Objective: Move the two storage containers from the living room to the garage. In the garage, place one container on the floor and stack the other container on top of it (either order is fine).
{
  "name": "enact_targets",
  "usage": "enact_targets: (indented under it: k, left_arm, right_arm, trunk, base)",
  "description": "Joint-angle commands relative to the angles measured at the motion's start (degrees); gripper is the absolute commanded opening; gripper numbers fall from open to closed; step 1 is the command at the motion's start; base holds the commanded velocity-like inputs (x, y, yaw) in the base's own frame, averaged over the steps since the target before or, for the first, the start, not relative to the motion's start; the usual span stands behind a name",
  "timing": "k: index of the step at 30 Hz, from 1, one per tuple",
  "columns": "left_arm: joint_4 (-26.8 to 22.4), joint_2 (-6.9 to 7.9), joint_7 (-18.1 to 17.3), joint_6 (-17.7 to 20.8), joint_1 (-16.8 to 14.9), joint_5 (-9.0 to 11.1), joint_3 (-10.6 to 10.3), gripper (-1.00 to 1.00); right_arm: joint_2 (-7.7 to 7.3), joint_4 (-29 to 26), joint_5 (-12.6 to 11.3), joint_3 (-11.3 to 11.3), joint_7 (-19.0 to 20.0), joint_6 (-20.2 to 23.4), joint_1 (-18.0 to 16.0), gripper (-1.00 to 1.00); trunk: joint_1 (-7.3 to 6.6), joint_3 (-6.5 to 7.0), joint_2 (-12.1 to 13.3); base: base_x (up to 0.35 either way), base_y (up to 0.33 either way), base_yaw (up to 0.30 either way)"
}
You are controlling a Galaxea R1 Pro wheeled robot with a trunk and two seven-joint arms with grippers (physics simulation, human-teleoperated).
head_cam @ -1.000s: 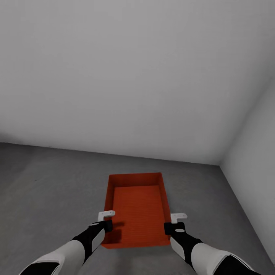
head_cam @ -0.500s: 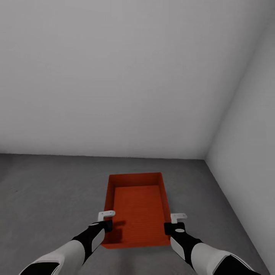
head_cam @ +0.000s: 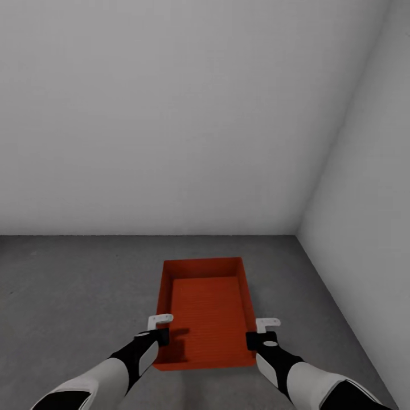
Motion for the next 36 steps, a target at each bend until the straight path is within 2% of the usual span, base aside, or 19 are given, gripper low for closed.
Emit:
enact_targets:
  k: [1, 36]
  left_arm:
    - [0.7, 3.12, -0.8, 0.3, 0.0, 1.8, -2.1, -1.00]
    - [0.6, 2.98, -0.7, 0.3, 0.0, 1.7, -2.2, -1.00]
  right_arm:
    - [-0.25, -0.3, 0.3, -1.4, 2.2, -0.9, -0.1, -1.00]
    - [-0.30, -0.3, 0.3, -1.4, 2.2, -0.9, -0.1, -1.00]
  trunk:
    - [0.00, -0.05, 0.0]
    - [0.00, -0.05, 0.0]
  base:
    - [0.000, 0.000, -0.002]
    - [0.000, 0.000, 0.000]
